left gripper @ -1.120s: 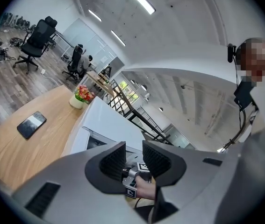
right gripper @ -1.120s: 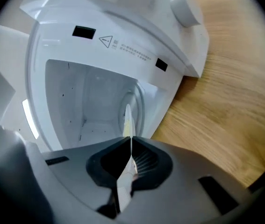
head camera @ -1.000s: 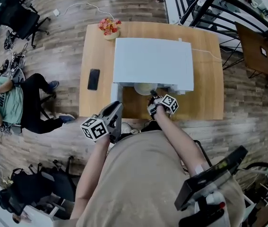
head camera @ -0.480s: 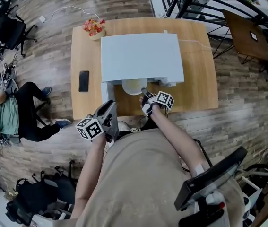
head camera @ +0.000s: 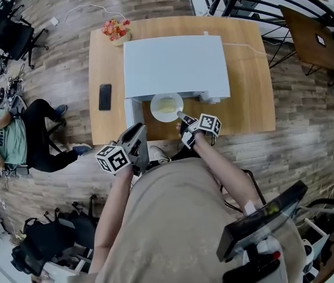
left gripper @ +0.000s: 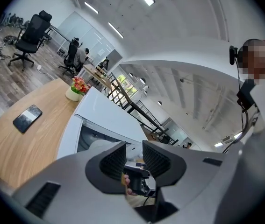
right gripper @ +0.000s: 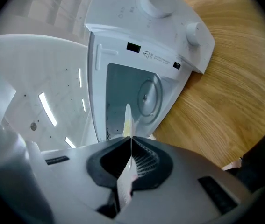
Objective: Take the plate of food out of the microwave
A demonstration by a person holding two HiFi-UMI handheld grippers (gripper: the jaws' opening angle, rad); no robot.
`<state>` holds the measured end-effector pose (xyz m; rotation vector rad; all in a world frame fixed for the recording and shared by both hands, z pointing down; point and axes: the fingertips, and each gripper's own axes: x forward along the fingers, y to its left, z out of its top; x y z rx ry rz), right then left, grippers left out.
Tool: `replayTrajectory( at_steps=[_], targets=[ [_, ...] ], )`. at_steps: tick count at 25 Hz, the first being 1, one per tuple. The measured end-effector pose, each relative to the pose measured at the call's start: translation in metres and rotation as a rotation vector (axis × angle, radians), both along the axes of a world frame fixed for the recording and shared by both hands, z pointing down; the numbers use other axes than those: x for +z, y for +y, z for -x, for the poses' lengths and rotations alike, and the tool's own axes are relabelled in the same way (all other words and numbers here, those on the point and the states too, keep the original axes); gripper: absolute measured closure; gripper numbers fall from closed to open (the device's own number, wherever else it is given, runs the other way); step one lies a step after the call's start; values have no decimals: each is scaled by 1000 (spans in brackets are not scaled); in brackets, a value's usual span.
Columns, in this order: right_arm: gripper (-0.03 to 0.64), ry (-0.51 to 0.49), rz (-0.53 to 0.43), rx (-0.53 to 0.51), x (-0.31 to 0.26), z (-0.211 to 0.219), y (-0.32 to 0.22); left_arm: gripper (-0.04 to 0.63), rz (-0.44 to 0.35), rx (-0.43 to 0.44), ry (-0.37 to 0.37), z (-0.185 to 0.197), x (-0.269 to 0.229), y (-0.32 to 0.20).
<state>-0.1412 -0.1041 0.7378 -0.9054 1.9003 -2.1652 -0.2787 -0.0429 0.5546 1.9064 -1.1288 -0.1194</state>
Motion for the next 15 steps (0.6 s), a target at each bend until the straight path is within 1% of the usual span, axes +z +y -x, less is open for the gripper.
replayTrajectory(
  at_steps=[5, 15],
  targets=[
    [603, -4, -12, -60, -20, 4, 16, 492, 1, -19, -2, 6, -2, 3],
    [603, -10, -46, -188, -56, -8, 38, 492, -17, -42, 6, -18, 0, 0]
  ],
)
